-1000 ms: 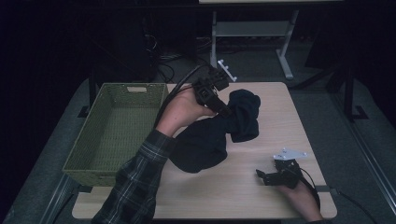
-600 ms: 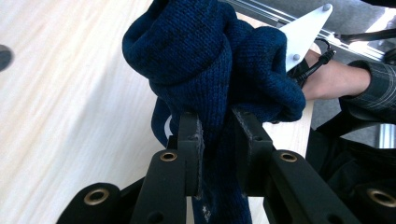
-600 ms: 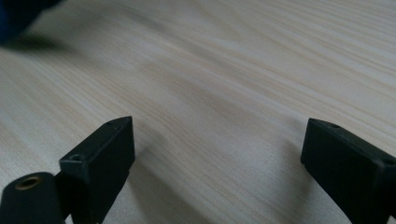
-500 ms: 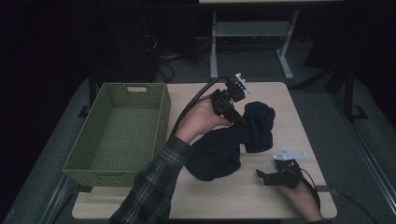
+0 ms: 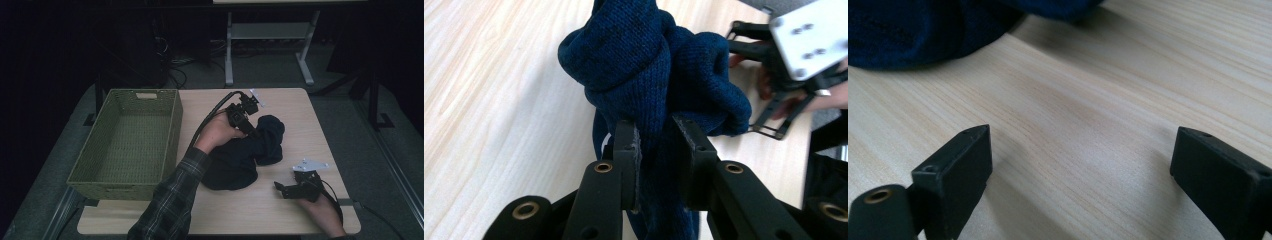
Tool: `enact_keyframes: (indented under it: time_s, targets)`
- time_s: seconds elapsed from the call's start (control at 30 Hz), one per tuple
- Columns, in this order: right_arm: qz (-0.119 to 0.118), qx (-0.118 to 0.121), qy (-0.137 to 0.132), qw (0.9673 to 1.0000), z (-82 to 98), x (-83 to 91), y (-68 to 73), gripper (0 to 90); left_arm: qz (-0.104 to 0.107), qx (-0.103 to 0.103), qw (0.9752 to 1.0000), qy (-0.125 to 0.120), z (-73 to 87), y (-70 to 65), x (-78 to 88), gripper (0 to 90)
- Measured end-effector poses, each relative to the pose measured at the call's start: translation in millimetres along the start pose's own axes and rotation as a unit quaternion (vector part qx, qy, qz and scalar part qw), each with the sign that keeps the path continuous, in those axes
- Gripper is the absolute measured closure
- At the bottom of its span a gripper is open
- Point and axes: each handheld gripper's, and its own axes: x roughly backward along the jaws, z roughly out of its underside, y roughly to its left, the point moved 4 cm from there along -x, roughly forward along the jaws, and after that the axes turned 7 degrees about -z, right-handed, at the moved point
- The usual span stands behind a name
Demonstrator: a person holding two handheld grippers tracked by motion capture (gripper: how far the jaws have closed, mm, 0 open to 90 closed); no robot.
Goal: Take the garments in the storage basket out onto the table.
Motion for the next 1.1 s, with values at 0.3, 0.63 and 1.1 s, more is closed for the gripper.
enact_keyframes:
  time_s: [0.3, 0.63, 1.1]
  targets:
    - [0.0, -0.001, 0.001, 1.0, 0.1, 0.1, 0.2, 9.4, -0.037, 0.008, 0.9993, 0.007, 10.6, 17.3, -13.3, 72.2]
    - [0.0, -0.001, 0.0, 1.0, 0.1, -0.1, 0.1, 9.4, -0.05, 0.039, 0.998, 0.006, 25.6, 38.8, -27.0, 70.4]
    - [0.001, 0.003, -0.002, 1.0, 0.0, -0.5, -0.4, 9.4, -0.085, 0.077, 0.9924, 0.043, 48.4, 65.4, -49.8, 66.3]
